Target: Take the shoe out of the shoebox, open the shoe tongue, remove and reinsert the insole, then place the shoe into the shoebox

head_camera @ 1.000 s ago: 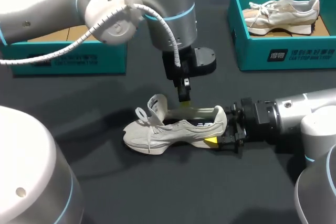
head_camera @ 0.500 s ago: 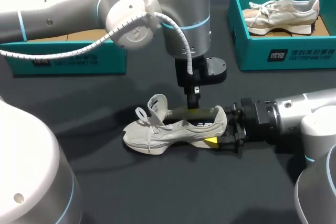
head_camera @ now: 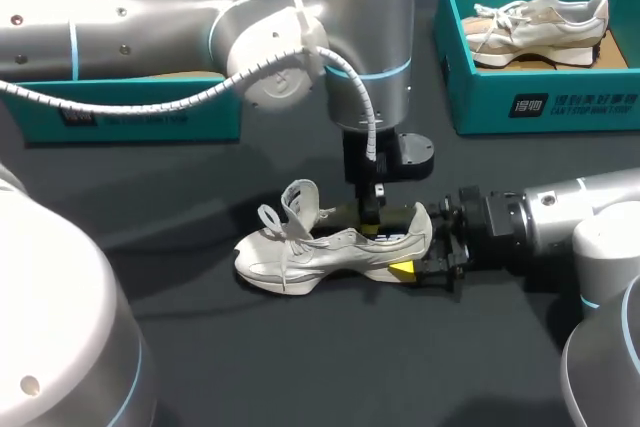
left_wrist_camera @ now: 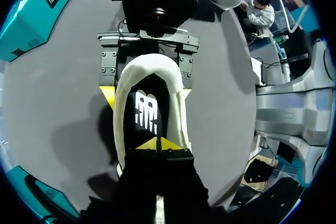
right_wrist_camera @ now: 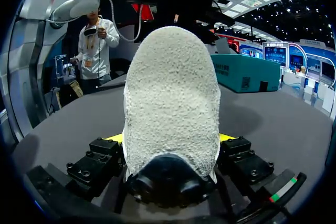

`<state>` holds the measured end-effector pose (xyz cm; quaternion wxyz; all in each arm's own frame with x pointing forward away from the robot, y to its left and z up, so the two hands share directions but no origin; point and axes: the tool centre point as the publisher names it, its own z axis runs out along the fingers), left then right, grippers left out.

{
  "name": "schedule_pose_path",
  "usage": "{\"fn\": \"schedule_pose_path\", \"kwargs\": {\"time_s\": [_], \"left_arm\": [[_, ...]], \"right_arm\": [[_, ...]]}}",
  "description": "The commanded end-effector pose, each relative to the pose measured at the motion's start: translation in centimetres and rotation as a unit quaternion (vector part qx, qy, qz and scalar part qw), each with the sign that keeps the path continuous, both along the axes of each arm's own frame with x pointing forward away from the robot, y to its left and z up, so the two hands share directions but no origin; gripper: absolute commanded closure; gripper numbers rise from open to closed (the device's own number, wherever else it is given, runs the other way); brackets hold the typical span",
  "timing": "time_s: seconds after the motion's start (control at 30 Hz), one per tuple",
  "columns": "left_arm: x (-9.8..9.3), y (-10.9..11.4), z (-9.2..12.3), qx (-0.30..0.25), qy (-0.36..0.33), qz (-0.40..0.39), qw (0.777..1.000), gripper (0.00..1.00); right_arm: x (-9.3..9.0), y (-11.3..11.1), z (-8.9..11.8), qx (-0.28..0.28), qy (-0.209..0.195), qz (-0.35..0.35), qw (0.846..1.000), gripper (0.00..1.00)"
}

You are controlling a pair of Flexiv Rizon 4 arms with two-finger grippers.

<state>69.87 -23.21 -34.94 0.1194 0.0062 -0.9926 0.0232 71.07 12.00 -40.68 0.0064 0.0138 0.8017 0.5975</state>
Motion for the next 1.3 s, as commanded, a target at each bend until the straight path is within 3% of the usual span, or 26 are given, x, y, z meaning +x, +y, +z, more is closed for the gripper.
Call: {"fn": "schedule_pose_path", "kwargs": {"time_s": [0.03, 0.6, 0.63, 0.67, 0.73, 1.0, 1.2, 1.3], "left_arm": [[0.0, 0.0, -1.0, 0.008, 0.007, -0.002, 1.0, 1.0], [-1.7, 1.6, -2.8, 0.015, -0.006, -0.016, 1.0, 1.0], [-1.8, 1.6, -2.9, 0.015, -0.011, -0.016, 1.0, 0.99], [-1.8, 1.6, -3.0, 0.014, -0.017, -0.016, 1.0, 0.87], [-1.9, 1.5, -3.2, 0.014, -0.021, -0.017, 1.0, 0.79], [-1.9, 0.9, -4.2, 0.004, -0.067, -0.025, 0.997, 0.73], [-1.3, 0.2, -5.8, 0.004, -0.121, -0.027, 0.992, 0.76], [-0.5, 0.2, -6.6, 0.01, -0.149, -0.015, 0.989, 0.82]], "right_arm": [[0.0, 0.0, 0.1, -0.002, 0.0, 0.0, 1.0, 1.0], [0.0, 0.0, 0.1, -0.002, 0.0, 0.0, 1.0, 1.0], [0.0, 0.0, 0.1, -0.002, 0.0, 0.0, 1.0, 1.0], [0.0, 0.0, 0.1, -0.002, 0.0, 0.0, 1.0, 1.0], [0.0, 0.0, 0.1, -0.002, 0.0, 0.0, 1.0, 1.0], [0.0, 0.0, 0.1, -0.002, 0.0, 0.0, 1.0, 1.0], [0.0, 0.0, 0.1, -0.002, 0.0, 0.0, 1.0, 1.0], [0.0, 0.0, 0.1, -0.002, 0.0, 0.0, 1.0, 1.0]]}}
